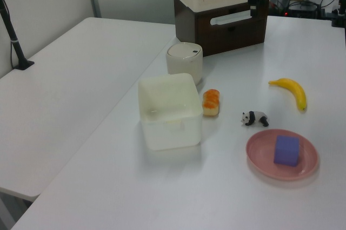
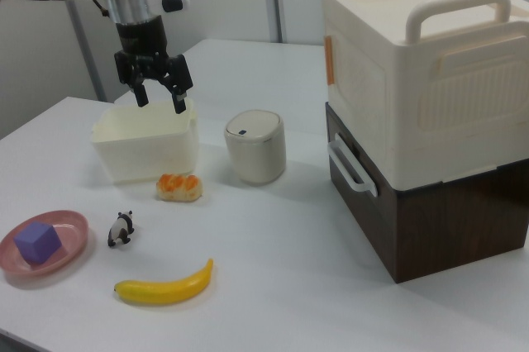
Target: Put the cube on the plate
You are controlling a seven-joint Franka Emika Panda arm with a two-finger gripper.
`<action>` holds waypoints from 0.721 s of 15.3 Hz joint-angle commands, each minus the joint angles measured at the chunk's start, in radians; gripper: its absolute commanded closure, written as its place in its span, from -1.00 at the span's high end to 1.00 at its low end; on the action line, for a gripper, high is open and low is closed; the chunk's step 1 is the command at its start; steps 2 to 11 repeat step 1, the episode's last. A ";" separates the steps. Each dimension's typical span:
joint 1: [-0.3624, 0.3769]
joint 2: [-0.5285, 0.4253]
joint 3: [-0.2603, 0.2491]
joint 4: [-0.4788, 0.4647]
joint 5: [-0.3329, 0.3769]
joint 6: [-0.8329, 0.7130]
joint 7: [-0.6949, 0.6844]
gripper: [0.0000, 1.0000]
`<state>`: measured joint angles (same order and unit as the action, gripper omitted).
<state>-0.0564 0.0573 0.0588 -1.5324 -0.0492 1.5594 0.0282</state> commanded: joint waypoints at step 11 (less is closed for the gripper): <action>0.015 -0.030 -0.008 -0.029 0.009 -0.015 -0.016 1.00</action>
